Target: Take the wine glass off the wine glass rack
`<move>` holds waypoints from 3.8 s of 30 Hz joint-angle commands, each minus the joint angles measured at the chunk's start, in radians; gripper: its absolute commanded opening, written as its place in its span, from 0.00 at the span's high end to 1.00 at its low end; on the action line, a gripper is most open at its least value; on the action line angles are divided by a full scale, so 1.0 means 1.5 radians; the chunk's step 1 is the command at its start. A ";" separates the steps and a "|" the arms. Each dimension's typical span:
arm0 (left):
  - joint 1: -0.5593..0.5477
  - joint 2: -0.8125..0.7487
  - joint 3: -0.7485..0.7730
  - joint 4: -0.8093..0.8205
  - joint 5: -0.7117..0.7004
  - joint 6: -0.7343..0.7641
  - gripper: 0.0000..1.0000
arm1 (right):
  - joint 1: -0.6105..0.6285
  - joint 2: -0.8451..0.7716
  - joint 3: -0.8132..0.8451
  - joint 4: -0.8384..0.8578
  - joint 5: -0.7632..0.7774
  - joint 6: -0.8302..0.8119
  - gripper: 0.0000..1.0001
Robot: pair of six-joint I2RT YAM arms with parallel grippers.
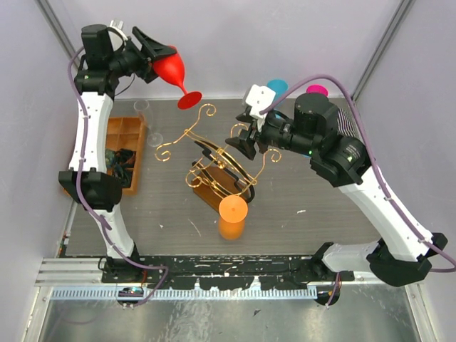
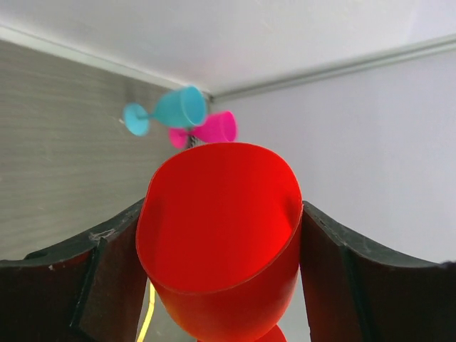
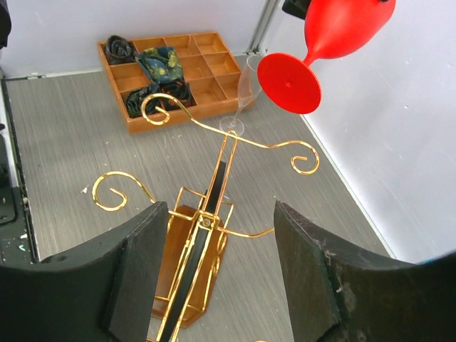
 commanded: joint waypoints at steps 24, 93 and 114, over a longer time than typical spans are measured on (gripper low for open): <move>-0.145 -0.007 -0.243 0.291 -0.549 0.508 0.21 | -0.010 -0.015 -0.093 0.081 0.110 0.008 0.41; -0.169 0.099 -0.666 0.944 -0.636 0.646 0.02 | -0.091 0.065 -0.121 0.124 0.077 0.044 0.46; -0.101 0.033 -0.635 0.853 -0.431 0.558 0.02 | -0.101 0.082 -0.108 0.123 0.057 0.054 0.43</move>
